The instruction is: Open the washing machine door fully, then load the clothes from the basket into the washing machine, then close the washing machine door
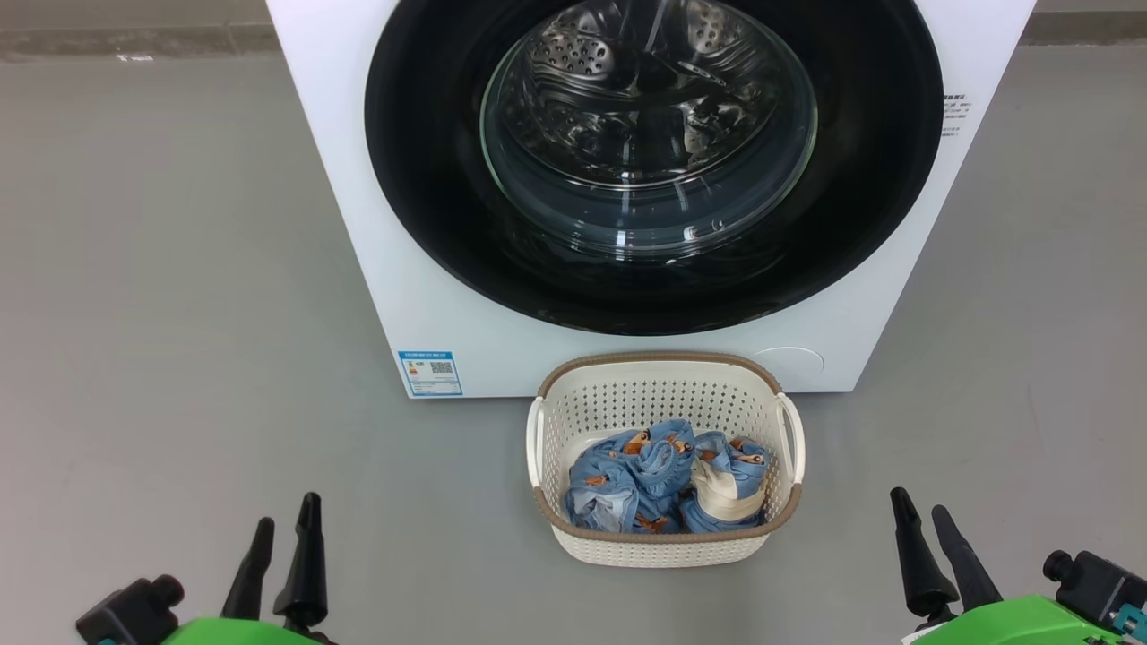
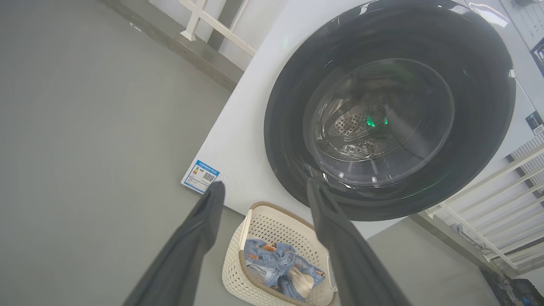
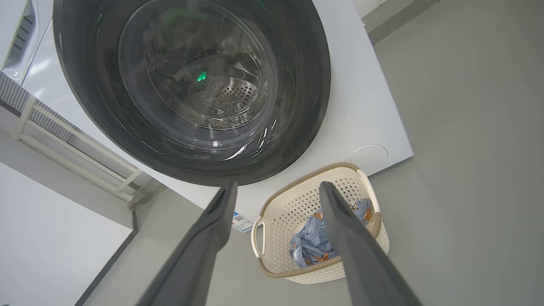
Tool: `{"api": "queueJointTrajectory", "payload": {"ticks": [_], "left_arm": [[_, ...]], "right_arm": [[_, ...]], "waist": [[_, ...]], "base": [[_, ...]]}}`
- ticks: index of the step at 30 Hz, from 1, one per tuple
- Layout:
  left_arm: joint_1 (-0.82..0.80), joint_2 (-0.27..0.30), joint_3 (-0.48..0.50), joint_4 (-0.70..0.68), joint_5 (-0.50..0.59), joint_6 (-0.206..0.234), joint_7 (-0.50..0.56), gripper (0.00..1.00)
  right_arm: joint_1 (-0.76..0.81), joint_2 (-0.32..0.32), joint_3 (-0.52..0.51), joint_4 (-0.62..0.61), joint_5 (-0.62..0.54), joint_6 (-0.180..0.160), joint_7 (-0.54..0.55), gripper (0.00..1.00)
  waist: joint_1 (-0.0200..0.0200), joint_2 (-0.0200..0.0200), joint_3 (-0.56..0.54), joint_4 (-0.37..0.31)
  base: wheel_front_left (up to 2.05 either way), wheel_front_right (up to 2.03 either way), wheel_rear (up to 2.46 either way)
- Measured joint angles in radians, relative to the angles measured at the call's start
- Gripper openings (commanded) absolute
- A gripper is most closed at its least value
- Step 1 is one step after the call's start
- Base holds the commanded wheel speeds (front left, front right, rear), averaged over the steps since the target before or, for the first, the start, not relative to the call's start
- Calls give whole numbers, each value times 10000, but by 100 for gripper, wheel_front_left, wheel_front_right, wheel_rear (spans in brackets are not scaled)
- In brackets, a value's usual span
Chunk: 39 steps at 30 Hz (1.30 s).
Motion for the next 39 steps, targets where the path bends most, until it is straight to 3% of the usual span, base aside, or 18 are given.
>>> {"api": "queueJointTrajectory", "payload": {"ticks": [39], "left_arm": [[154, 82, -276, -274, 4142, -2, -980, 100]], "right_arm": [[242, -50, 35, -403, -4117, 0, -1047, 100]], "waist": [[0, 0, 40, -112]], "base": [[0, 0, 0]]}}
